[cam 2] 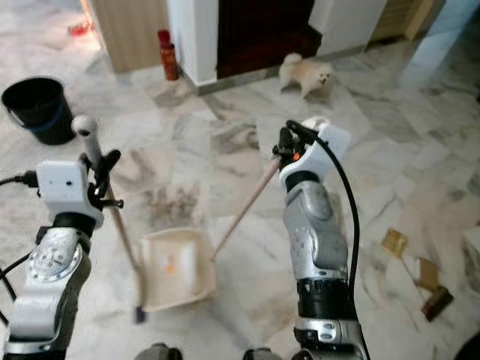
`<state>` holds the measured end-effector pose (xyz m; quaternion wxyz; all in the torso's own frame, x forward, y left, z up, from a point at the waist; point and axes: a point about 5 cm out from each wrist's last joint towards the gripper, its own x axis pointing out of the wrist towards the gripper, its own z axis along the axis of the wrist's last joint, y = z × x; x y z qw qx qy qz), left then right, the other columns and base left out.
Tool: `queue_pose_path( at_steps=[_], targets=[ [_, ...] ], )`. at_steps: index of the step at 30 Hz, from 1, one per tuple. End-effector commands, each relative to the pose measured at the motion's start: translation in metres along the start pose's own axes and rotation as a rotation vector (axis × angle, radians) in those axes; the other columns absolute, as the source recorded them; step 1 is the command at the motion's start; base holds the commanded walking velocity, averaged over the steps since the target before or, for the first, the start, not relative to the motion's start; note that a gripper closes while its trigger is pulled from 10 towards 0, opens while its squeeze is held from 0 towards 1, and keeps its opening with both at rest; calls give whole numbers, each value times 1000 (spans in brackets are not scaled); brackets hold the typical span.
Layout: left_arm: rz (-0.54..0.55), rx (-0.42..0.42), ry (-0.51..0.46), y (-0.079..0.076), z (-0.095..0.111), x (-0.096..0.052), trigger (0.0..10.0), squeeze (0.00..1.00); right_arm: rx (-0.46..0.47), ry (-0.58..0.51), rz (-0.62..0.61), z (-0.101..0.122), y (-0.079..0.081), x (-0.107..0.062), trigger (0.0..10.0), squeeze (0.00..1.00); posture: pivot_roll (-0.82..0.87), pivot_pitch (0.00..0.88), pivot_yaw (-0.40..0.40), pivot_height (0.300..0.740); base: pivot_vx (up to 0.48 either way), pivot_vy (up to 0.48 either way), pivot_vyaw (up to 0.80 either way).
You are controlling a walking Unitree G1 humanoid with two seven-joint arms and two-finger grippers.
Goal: Sweep floor
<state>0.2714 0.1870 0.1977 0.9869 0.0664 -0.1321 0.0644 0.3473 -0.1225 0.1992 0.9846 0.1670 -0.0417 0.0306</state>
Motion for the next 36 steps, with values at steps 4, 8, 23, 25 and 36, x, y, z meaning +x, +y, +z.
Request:
queue_pose_path(
  at_steps=[4,8,23,25,36],
  targets=[
    [-15,2,-39,-5,9,0,10000,0,40,-53,28,12,3,0,10000,0,-17,192,-62,740,0,314,161],
    [-16,2,-39,-6,9,0,10000,0,37,-58,33,13,4,0,10000,0,-18,193,-63,740,0,311,761],
    [-13,9,-42,-5,9,0,10000,0,42,-56,37,12,5,0,10000,0,-17,192,-63,740,0,249,380],
    [-14,10,-46,-5,10,0,10000,0,45,-54,36,12,5,0,10000,0,-18,192,-63,740,0,0,0],
    [-15,10,-42,-6,10,1,10000,0,59,-53,39,12,5,0,10000,0,-18,193,-63,740,0,0,0]
  ],
)
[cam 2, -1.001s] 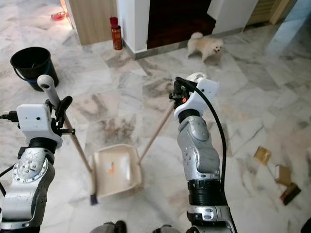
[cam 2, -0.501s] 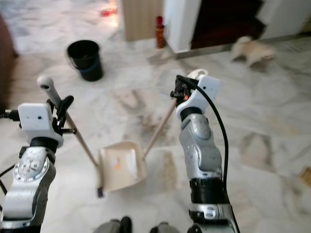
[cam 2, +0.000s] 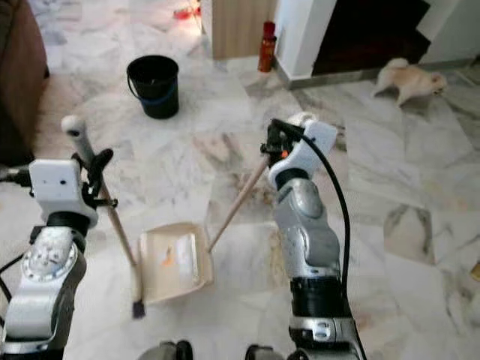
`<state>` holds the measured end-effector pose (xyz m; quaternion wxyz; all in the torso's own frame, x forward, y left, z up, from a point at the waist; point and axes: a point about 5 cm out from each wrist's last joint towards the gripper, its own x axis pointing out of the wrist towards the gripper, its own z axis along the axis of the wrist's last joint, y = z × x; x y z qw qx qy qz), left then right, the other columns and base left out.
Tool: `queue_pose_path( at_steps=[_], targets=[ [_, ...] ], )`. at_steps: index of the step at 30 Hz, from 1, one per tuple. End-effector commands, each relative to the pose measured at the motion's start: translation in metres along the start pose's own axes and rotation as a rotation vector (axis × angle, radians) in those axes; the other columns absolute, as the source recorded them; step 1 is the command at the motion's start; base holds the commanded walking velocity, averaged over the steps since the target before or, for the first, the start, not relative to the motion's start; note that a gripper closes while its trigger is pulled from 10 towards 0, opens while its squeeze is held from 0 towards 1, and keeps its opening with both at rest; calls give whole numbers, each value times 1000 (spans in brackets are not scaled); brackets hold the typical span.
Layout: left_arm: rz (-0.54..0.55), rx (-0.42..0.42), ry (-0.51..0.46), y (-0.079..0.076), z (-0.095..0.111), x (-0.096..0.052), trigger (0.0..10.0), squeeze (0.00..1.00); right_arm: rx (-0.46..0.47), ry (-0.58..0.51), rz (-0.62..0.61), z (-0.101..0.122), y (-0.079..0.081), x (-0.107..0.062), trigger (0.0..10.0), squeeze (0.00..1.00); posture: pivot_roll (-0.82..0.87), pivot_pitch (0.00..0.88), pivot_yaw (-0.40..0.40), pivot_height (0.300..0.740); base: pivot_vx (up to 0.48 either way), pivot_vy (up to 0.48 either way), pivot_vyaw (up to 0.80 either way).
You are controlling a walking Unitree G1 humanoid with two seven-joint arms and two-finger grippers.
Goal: Sweep floor
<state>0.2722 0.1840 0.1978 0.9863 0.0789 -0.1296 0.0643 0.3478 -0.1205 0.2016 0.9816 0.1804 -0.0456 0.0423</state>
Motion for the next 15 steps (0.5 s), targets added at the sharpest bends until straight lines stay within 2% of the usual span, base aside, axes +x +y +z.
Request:
queue_pose_path(
  at_steps=[1,5,15],
  targets=[
    [-12,-16,-44,-3,9,1,10000,0,30,-48,17,10,3,0,10000,0,-18,193,-63,740,0,0,0],
    [-19,-12,-46,-4,10,0,10000,0,30,-48,18,10,3,0,10000,0,-17,191,-63,740,67,0,0],
    [-31,0,-46,-6,10,0,10000,0,14,-58,40,12,6,0,10000,0,-17,183,-62,740,378,0,0]
  ],
)
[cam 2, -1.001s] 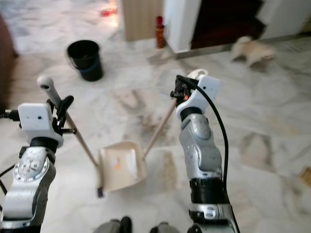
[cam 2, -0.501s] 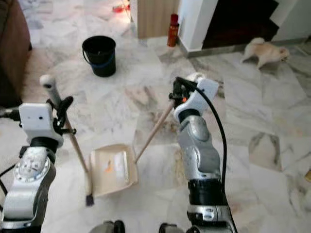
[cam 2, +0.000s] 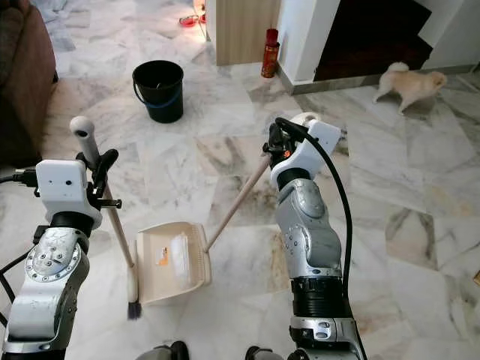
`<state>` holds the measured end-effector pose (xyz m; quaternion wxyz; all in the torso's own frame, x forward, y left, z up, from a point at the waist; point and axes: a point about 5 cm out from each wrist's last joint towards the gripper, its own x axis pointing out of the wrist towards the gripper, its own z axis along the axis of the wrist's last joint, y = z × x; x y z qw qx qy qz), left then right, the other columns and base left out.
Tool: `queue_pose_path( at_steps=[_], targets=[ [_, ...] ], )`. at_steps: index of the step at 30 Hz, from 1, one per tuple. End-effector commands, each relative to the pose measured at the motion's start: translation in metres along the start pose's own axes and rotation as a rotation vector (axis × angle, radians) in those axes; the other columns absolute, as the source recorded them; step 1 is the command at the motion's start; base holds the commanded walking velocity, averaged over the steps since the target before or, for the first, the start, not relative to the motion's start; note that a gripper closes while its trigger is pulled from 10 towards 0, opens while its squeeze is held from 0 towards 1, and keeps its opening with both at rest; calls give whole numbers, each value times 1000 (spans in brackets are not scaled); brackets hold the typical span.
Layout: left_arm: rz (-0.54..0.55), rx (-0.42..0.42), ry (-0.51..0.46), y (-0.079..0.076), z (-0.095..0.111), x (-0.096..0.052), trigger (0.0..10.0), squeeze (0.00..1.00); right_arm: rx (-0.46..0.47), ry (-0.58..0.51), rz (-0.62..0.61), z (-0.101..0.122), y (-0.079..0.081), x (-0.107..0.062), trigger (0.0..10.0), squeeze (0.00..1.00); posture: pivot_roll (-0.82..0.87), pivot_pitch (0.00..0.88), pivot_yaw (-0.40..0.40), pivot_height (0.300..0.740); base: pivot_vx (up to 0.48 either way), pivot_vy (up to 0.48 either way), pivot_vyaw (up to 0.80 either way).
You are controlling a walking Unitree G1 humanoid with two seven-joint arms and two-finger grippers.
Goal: Sweep floor
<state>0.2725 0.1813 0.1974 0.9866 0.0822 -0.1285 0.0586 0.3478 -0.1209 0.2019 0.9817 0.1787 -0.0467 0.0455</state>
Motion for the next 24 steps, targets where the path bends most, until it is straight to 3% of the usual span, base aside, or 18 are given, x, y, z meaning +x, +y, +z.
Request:
queue_pose_path(
  at_steps=[1,24],
  targets=[
    [-19,-4,-48,-3,10,0,10000,0,18,-57,35,12,6,-1,10000,0,-16,181,-62,740,442,0,0],
    [-15,-6,-46,-4,9,1,10000,0,26,-70,74,15,12,0,10000,0,-23,187,-63,740,462,0,0]
  ],
)
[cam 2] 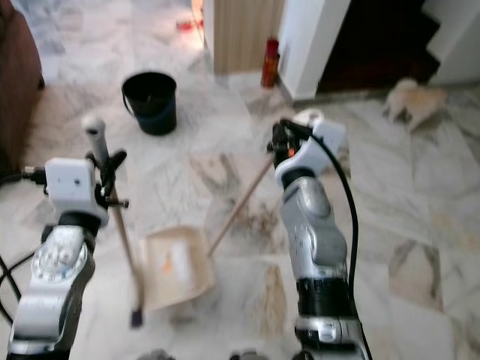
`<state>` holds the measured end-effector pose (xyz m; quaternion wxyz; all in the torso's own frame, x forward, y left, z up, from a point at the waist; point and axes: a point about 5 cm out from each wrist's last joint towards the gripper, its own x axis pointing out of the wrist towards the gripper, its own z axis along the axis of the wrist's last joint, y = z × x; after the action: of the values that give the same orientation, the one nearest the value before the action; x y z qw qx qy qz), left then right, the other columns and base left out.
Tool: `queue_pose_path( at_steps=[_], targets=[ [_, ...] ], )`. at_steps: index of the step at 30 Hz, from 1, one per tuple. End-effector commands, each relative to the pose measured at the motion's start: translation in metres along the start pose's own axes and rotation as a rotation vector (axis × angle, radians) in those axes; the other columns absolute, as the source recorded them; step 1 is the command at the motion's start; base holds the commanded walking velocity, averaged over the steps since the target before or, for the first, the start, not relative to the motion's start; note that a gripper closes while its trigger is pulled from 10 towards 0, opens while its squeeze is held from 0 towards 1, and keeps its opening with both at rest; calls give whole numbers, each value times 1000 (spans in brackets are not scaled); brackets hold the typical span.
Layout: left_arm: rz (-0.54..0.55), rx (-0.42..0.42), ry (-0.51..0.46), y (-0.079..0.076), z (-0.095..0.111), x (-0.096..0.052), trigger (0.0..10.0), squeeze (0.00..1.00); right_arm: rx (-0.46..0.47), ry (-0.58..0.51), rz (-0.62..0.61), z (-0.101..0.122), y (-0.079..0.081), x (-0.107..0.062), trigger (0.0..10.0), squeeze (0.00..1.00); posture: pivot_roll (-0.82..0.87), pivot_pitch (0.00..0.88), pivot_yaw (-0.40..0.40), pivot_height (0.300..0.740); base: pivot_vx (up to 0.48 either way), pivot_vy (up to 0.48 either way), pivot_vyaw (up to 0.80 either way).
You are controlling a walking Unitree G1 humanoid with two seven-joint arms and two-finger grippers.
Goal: Sweep floor
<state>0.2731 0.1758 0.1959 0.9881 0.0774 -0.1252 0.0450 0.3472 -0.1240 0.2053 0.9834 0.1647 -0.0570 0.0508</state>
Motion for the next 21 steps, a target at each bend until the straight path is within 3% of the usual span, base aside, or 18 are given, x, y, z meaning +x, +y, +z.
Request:
queue_pose_path(
  at_steps=[1,5,11,21],
  targets=[
    [11,7,-53,2,10,1,10000,0,54,-54,58,12,13,1,10000,0,-23,187,-63,740,461,0,0],
    [10,8,-53,2,11,2,10000,0,44,-60,67,13,14,0,10000,0,-25,190,-62,740,466,0,0],
    [8,10,-49,2,10,2,10000,0,43,-67,73,14,15,0,10000,0,-20,195,-62,740,465,0,649],
    [-1,16,-43,2,9,2,10000,0,49,-67,82,13,17,0,10000,0,-19,197,-60,740,466,0,0]
  ],
)
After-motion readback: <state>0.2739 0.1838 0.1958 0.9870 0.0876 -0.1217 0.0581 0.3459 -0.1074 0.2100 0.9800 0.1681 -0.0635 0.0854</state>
